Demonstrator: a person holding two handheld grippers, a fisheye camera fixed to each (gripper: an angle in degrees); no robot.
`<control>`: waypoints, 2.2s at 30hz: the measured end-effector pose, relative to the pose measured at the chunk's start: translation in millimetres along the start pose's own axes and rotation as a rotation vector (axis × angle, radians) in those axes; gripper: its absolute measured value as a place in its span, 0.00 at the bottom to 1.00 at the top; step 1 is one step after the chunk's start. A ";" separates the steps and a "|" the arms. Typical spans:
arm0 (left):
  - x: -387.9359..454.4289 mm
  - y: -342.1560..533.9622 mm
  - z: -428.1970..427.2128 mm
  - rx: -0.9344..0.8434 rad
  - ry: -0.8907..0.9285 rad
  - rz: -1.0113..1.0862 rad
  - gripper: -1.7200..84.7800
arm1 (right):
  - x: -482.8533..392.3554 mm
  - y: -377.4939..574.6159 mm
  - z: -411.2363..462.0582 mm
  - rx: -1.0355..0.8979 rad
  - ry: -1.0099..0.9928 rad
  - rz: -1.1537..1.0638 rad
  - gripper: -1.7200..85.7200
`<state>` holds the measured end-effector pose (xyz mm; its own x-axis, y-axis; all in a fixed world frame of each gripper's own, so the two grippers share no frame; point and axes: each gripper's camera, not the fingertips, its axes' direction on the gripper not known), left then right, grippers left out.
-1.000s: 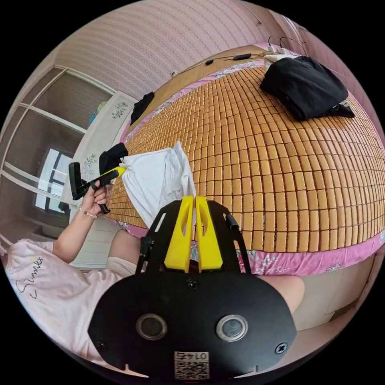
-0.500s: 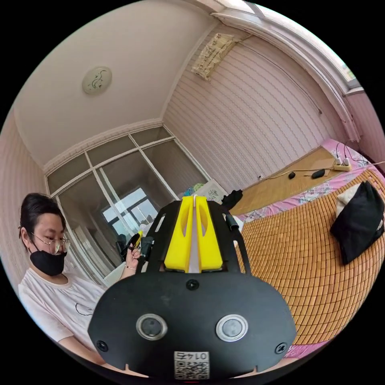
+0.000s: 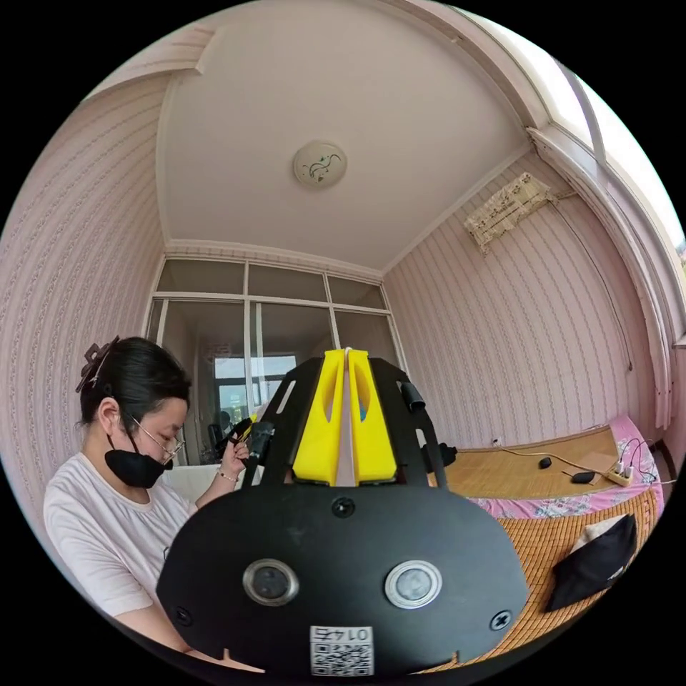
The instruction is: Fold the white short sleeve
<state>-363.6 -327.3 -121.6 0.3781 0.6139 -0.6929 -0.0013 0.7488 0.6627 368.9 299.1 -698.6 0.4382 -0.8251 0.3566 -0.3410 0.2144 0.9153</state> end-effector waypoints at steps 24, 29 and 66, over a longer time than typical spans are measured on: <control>-154.3 -22.8 164.2 -0.184 -0.360 -0.139 0.01 | 212.1 14.9 301.4 -0.239 0.270 0.137 0.02; -150.3 16.0 158.6 -0.232 -0.333 -0.055 0.01 | 207.1 48.4 280.1 -0.243 0.204 0.042 0.02; -211.7 519.7 207.2 -1.485 -0.447 -0.571 0.06 | 390.9 625.1 120.9 -1.579 0.610 0.637 0.07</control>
<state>-252.6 -119.8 428.3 0.8598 0.2742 -0.4308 -0.5061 0.5692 -0.6479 226.5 47.4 -9.8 0.9055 -0.2173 0.3645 0.3065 0.9289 -0.2077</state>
